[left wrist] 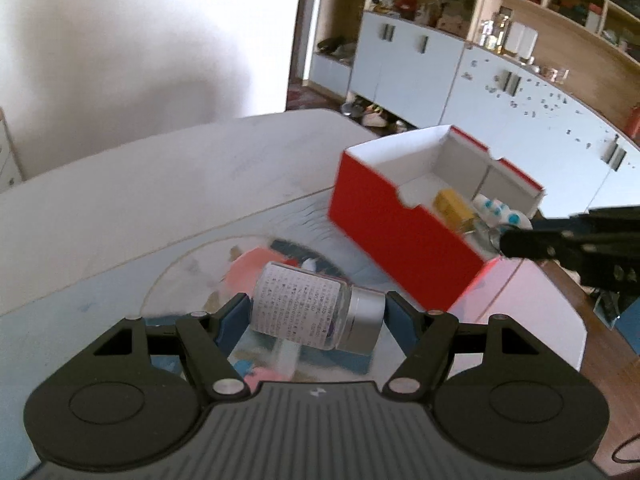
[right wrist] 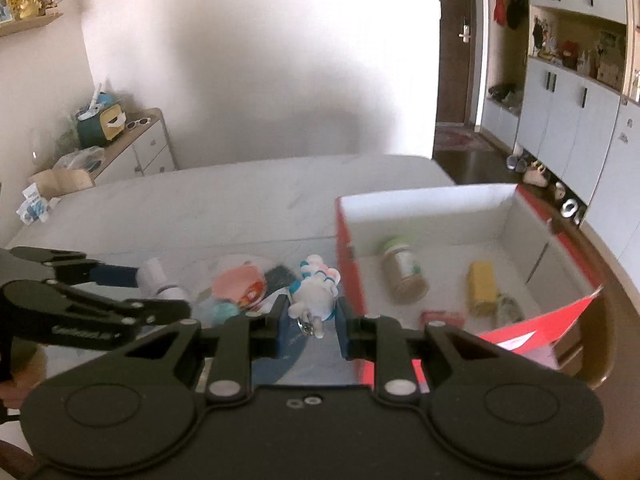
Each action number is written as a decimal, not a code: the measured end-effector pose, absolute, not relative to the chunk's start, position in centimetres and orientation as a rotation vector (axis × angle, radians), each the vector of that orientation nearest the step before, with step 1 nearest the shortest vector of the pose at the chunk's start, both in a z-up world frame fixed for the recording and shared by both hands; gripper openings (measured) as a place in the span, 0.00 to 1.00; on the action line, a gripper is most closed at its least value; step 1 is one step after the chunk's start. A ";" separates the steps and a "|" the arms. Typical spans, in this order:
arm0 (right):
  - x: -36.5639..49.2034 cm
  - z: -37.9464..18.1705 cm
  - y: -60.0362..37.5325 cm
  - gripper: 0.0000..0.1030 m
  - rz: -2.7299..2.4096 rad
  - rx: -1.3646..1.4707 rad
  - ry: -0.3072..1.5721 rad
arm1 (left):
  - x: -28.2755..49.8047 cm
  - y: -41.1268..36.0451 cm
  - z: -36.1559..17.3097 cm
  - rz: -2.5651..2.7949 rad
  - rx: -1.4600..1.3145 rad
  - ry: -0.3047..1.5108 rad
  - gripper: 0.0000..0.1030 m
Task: Organize rigid objects
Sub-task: 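Carry the tape roll into the shoebox and open the left tool, then withdraw both tools from the shoebox back over the pile, then grasp the green highlighter on the table with the right tool, then grasp the pink-hatted doll figure with the left tool, then carry the doll into the shoebox with the left tool while the right tool carries the highlighter in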
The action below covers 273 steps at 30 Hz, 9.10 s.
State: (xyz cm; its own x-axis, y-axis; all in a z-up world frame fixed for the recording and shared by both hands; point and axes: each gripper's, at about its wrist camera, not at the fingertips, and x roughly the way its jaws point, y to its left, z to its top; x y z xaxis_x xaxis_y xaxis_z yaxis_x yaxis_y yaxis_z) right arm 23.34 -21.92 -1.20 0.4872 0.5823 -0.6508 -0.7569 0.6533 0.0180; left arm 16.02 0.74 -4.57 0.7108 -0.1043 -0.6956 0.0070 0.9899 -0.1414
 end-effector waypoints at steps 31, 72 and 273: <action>39.4 -4.1 -29.2 0.22 0.837 -0.351 0.755 | 29.6 -15.7 -4.5 -0.160 -0.039 0.850 0.71; 44.9 -9.7 -27.8 0.31 0.843 -0.518 0.919 | 44.7 -18.8 -11.6 -0.083 0.025 1.124 0.71; 24.5 -2.0 -24.1 0.15 0.745 -0.198 0.859 | 16.5 -1.2 -2.0 -0.115 -0.098 0.718 0.74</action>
